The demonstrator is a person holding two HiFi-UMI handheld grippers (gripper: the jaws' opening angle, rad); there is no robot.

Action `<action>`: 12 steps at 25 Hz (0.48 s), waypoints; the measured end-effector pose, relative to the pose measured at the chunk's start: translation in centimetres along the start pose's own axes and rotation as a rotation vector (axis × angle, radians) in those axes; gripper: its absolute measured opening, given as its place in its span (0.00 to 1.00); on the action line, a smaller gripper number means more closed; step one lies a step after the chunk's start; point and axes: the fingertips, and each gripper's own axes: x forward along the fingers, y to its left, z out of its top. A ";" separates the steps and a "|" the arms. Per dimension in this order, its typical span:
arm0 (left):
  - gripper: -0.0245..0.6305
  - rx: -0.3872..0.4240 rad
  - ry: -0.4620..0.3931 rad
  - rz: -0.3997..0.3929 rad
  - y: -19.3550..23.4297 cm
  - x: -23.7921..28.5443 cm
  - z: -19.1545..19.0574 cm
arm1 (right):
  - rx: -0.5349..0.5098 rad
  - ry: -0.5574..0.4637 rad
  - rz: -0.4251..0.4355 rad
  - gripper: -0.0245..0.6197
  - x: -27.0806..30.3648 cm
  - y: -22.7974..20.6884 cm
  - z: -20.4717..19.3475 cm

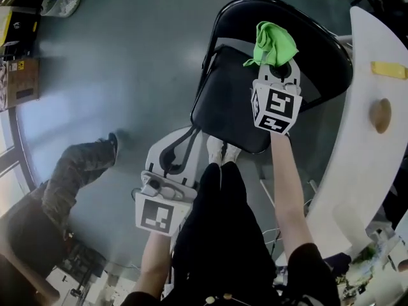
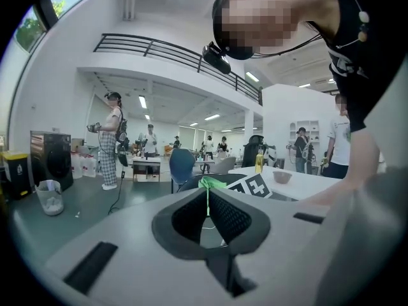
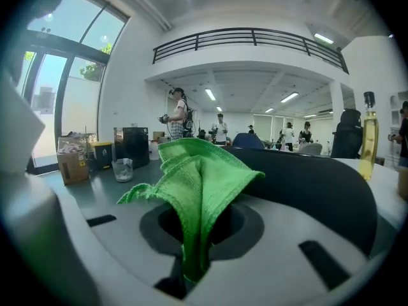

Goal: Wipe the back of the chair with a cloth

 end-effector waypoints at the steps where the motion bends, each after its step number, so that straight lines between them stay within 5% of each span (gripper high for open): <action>1: 0.06 -0.002 0.003 0.011 0.4 -0.2 -0.3 | -0.003 -0.001 0.018 0.11 0.6 0.8 -0.2; 12: 0.06 -0.028 0.032 0.081 4.0 -2.0 -2.4 | -0.047 0.036 0.164 0.11 5.4 9.8 -2.1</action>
